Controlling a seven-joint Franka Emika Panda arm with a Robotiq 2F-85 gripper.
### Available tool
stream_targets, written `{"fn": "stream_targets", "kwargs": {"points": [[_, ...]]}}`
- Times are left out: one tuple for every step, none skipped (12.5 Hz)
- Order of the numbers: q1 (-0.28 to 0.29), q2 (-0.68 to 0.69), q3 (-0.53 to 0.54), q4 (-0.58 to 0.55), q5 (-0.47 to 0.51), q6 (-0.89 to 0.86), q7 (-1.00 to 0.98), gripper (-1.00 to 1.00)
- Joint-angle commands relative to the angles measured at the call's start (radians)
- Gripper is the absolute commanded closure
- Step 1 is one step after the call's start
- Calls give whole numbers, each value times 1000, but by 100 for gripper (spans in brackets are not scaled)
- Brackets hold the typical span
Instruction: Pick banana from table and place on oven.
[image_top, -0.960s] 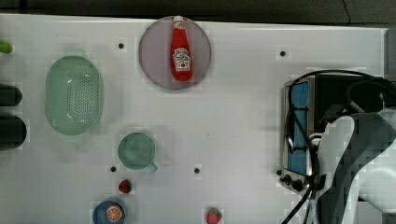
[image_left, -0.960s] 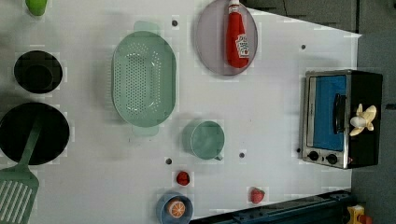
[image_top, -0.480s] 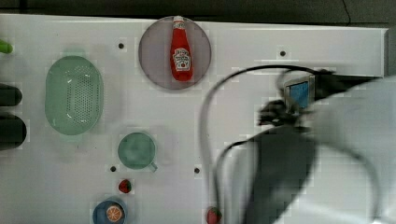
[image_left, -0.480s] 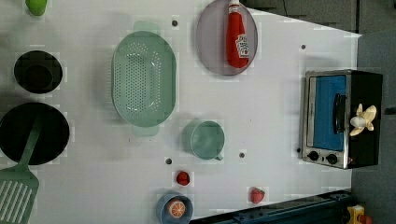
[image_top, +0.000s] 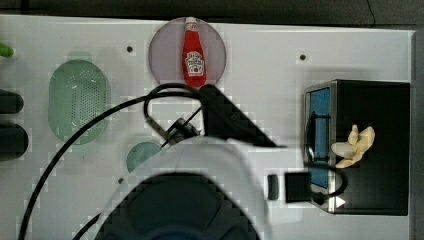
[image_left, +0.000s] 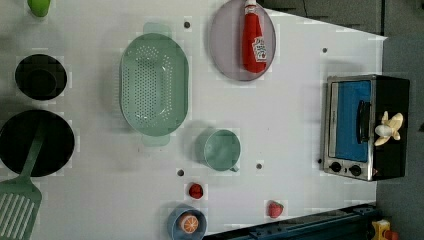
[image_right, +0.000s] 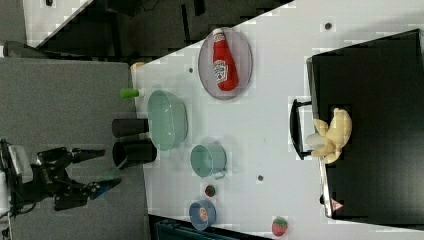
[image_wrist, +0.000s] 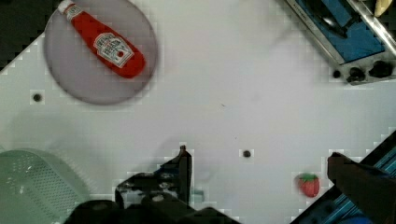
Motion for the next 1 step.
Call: {"fn": "stream_targets", "kwargs": {"points": [[-75, 21, -67, 2, 1, -27, 80, -100]]}}
